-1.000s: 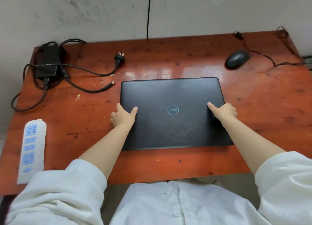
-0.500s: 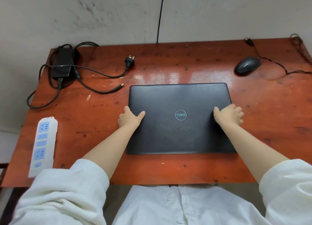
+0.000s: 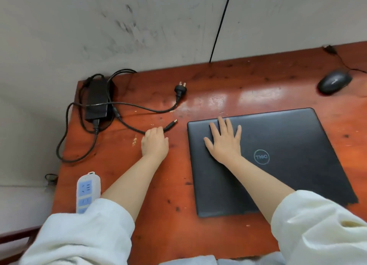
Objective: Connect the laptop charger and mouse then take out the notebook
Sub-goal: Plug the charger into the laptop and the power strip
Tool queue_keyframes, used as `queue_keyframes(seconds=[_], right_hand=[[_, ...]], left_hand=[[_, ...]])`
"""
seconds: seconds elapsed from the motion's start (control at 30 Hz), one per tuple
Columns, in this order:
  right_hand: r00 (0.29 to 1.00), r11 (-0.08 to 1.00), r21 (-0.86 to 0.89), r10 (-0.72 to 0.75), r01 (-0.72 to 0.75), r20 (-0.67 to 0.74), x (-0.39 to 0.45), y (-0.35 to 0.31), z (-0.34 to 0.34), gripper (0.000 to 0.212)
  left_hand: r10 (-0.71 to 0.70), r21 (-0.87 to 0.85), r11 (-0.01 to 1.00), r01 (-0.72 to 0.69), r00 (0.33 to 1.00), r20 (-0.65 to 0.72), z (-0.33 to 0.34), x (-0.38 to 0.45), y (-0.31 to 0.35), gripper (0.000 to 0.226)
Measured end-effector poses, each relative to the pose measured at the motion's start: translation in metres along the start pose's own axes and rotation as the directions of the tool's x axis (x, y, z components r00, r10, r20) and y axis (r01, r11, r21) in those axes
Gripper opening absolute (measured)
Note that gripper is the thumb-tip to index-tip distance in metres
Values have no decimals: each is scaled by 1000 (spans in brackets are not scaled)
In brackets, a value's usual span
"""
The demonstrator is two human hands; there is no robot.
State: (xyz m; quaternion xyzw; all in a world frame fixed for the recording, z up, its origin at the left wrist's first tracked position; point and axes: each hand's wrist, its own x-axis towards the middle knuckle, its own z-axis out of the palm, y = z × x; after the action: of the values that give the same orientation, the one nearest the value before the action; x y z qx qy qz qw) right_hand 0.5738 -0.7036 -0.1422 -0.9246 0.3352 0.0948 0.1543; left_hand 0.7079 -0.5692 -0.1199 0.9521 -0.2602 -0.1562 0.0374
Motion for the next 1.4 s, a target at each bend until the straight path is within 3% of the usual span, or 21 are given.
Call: queue_keyframes(seconds=[0.17, 0.33, 0.5, 0.7, 0.87, 1.03, 1.2, 1.4], right_hand=[[993, 999, 5, 40, -40, -108, 0, -3, 11, 57], [986, 998, 22, 64, -61, -154, 0, -6, 11, 55], [980, 996, 20, 84, -82, -181, -1, -8, 12, 53], [980, 995, 7, 102, -102, -171, 0, -10, 10, 52], [980, 994, 7, 108, -108, -169, 0, -10, 10, 52], [979, 995, 20, 104, -102, -173, -1, -12, 9, 53], [979, 993, 26, 115, -112, -169, -1, -14, 7, 60], [979, 994, 25, 113, -111, -169, -1, -14, 7, 60]], left_hand=[[273, -1, 962, -273, 962, 28, 11, 26, -17, 36], [502, -108, 861, -497, 865, 18, 17, 21, -26, 27], [546, -150, 813, -563, 826, -141, 19, 16, -24, 13], [637, -68, 753, -655, 751, -177, 17, 28, -25, 13], [660, -51, 747, -663, 749, -66, 20, 40, -28, 20], [737, -16, 674, -738, 674, -54, 19, 43, -30, 15], [716, -13, 698, -716, 697, 33, 22, 49, -25, 26], [752, -30, 656, -754, 650, 108, 15, 57, -23, 25]])
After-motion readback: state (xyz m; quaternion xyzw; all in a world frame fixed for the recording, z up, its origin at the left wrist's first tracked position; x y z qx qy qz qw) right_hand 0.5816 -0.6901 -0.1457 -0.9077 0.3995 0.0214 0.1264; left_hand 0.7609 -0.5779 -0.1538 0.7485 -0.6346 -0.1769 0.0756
